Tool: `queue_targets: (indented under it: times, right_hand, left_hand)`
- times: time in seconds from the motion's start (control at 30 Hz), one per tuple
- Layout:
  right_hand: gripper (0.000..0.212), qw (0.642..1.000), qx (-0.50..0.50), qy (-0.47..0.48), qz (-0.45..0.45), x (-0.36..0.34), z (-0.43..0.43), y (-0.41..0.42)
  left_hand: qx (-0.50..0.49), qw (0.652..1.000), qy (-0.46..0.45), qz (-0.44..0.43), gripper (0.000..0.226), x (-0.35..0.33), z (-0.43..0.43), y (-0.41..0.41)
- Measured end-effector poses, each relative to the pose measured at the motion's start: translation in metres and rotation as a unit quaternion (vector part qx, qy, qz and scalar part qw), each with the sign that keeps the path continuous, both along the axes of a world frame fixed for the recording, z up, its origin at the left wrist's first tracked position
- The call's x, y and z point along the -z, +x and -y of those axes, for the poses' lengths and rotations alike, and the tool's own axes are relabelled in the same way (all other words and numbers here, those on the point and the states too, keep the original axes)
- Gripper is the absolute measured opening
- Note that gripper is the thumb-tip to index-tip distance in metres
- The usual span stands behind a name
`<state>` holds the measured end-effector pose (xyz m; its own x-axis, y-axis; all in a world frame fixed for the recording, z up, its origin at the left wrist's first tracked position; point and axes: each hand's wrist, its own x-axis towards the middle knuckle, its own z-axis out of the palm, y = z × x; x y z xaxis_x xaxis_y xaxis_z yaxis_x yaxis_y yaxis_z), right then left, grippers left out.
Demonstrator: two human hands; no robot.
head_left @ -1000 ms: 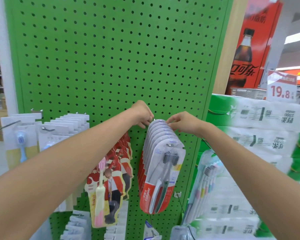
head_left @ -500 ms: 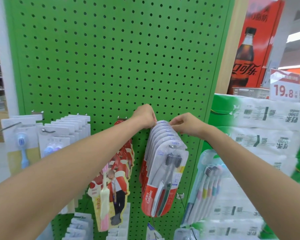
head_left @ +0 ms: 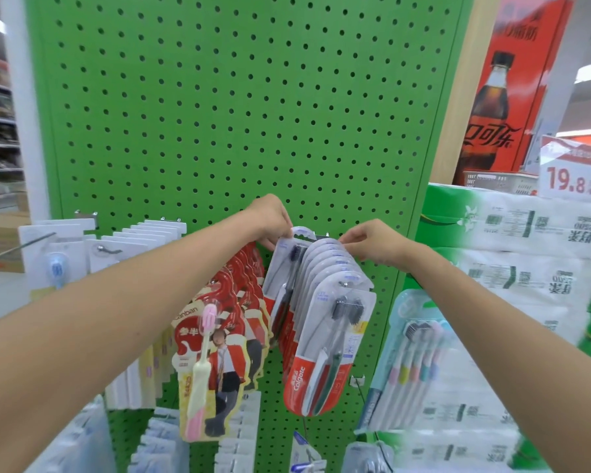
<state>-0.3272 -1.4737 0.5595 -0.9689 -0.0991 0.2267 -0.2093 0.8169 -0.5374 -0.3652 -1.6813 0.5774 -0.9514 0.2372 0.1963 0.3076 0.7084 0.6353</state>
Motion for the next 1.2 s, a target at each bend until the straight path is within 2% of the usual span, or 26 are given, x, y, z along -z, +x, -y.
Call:
queue_targets:
  times: [0.2,0.4,0.5,0.87,0.97,1.07,1.2]
  right_hand:
    - [0.031,1.000,0.014,-0.005,-0.017,-0.002,0.010,0.004]
    - [0.041,1.000,-0.010,-0.006,-0.007,-0.005,0.027,0.023]
    - [0.042,1.000,-0.014,0.013,-0.020,-0.006,0.033,0.031]
    - [0.040,0.996,0.008,0.078,-0.040,-0.001,0.060,0.068]
    - [0.039,0.992,0.017,0.092,-0.087,0.001,0.066,0.082]
    - [0.037,0.990,0.010,0.069,-0.126,0.007,0.074,0.094]
    - [0.033,0.968,0.033,0.037,-0.246,0.023,0.093,0.116]
  left_hand:
    - [0.009,1.000,0.017,0.019,0.018,0.004,0.001,0.009]
    - [-0.009,1.000,0.020,0.020,0.016,0.010,-0.006,0.020]
    - [-0.040,0.999,0.012,0.014,0.012,0.009,-0.006,0.032]
    - [-0.079,0.996,-0.020,-0.042,0.023,0.003,0.012,0.092]
    - [-0.095,0.994,-0.024,-0.051,0.025,0.008,0.022,0.105]
    - [-0.090,0.994,-0.016,-0.060,0.016,0.014,0.030,0.119]
    - [-0.082,0.991,0.005,-0.102,0.021,0.023,0.044,0.142]
